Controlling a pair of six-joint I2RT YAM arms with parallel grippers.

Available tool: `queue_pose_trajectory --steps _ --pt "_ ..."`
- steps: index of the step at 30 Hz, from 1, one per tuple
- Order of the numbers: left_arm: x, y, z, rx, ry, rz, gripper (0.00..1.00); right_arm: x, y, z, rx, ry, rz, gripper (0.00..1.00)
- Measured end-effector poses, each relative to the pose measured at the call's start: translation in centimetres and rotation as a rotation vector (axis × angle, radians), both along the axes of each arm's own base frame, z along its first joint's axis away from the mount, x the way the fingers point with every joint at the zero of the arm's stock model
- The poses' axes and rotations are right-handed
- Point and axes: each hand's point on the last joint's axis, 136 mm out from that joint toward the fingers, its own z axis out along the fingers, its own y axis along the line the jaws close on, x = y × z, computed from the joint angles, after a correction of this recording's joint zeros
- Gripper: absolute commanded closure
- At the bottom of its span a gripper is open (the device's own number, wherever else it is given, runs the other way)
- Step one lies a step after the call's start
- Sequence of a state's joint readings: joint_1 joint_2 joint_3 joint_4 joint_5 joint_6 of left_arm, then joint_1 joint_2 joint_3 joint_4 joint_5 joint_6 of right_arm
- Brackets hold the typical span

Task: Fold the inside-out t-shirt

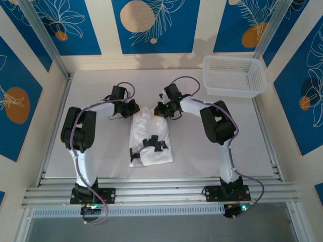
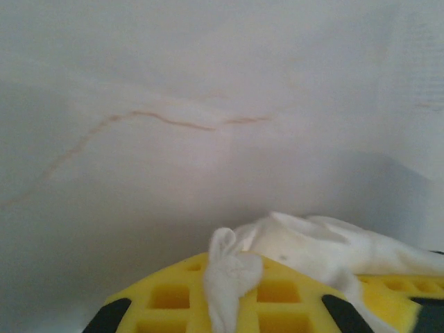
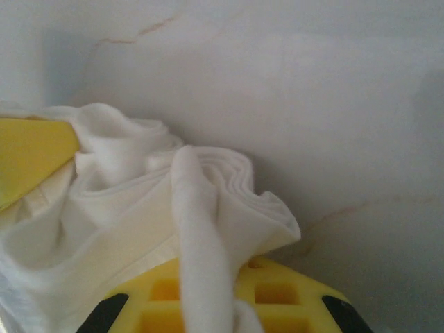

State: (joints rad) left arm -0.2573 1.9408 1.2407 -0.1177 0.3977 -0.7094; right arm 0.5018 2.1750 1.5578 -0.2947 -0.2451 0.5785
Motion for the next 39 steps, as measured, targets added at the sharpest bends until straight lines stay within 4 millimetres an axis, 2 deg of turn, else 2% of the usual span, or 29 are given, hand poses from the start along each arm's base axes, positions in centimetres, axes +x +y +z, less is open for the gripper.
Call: queue_pose_trajectory --steps 2,4,6,7,9,11,12,13,14,15,16,17,19,20,21,22,23,24,25,27,30,33,36,39 --pt "-0.2 0.0 4.4 -0.045 -0.074 -0.001 1.00 -0.2 0.0 3.4 0.024 -0.046 0.007 1.00" --pt "-0.5 0.1 10.2 -0.088 -0.187 -0.005 1.00 -0.4 0.0 8.7 0.069 -0.135 0.023 1.00" --pt "-2.0 0.8 18.3 -0.128 -0.355 -0.004 1.00 -0.9 -0.1 15.4 0.135 -0.267 0.047 1.00" --pt "-2.9 1.1 21.6 -0.142 -0.427 -0.005 1.00 -1.4 -0.2 18.9 0.173 -0.346 0.060 1.00" --pt "-6.0 2.0 28.6 -0.174 -0.598 -0.004 1.00 -3.4 -0.7 26.2 0.258 -0.532 0.086 1.00" --pt "-9.3 2.9 32.5 -0.199 -0.718 0.001 1.00 -6.6 -1.4 30.8 0.331 -0.693 0.110 1.00" --pt "-10.8 3.2 32.7 -0.208 -0.745 0.005 1.00 -8.4 -1.7 31.9 0.363 -0.757 0.126 1.00" --pt "-12.3 3.4 32.3 -0.216 -0.761 0.007 1.00 -9.7 -1.9 32.0 0.379 -0.791 0.138 1.00" --pt "-13.6 3.4 31.0 -0.222 -0.757 0.008 1.00 -11.3 -1.9 31.4 0.399 -0.818 0.155 1.00" --pt "-14.5 3.4 28.4 -0.220 -0.723 0.007 1.00 -12.4 -1.7 29.7 0.406 -0.819 0.172 1.00" --pt "-15.0 3.2 25.7 -0.211 -0.671 0.005 1.00 -13.1 -1.6 27.1 0.399 -0.789 0.184 1.00" --pt "-15.5 3.0 21.6 -0.192 -0.587 0.001 1.00 -13.6 -1.5 23.6 0.381 -0.738 0.189 1.00" --pt "-16.8 2.8 13.8 -0.148 -0.409 -0.006 1.00 -14.8 -2.0 14.7 0.302 -0.575 0.183 1.00" --pt "-18.1 2.7 9.9 -0.124 -0.306 -0.014 1.00 -16.1 -2.9 9.8 0.246 -0.470 0.174 1.00" --pt "-19.8 2.7 6.7 -0.104 -0.218 -0.028 1.00 -18.0 -3.9 5.7 0.196 -0.373 0.172 1.00" --pt "-21.2 2.6 4.7 -0.091 -0.160 -0.042 1.00 -19.9 -4.7 3.0 0.161 -0.304 0.177 1.00" --pt "-22.8 2.3 3.0 -0.082 -0.105 -0.069 1.00 -22.0 -5.3 1.1 0.140 -0.252 0.194 1.00" --pt "-24.1 2.3 2.1 -0.072 -0.071 -0.086 1.00 -23.7 -5.5 0.2 0.135 -0.224 0.214 1.00" --pt "-24.7 2.3 1.8 -0.070 -0.062 -0.093 1.00 -24.5 -5.5 0.2 0.142 -0.224 0.224 1.00" --pt "-25.1 2.4 2.7 -0.081 -0.098 -0.094 1.00 -25.1 -5.4 1.8 0.177 -0.276 0.217 1.00" --pt "-24.8 2.5 3.9 -0.091 -0.151 -0.088 1.00 -24.6 -5.4 5.0 0.224 -0.380 0.185 1.00" --pt "-24.0 2.3 4.4 -0.080 -0.161 -0.092 1.00 -23.9 -5.9 7.2 0.234 -0.452 0.149 1.00" --pt "-22.4 1.8 5.2 -0.046 -0.174 -0.099 1.00 -22.2 -6.5 8.9 0.212 -0.505 0.095 1.00" --pt "-19.7 1.3 7.0 -0.003 -0.238 -0.098 1.00 -19.2 -7.8 9.7 0.167 -0.531 0.006 1.00"
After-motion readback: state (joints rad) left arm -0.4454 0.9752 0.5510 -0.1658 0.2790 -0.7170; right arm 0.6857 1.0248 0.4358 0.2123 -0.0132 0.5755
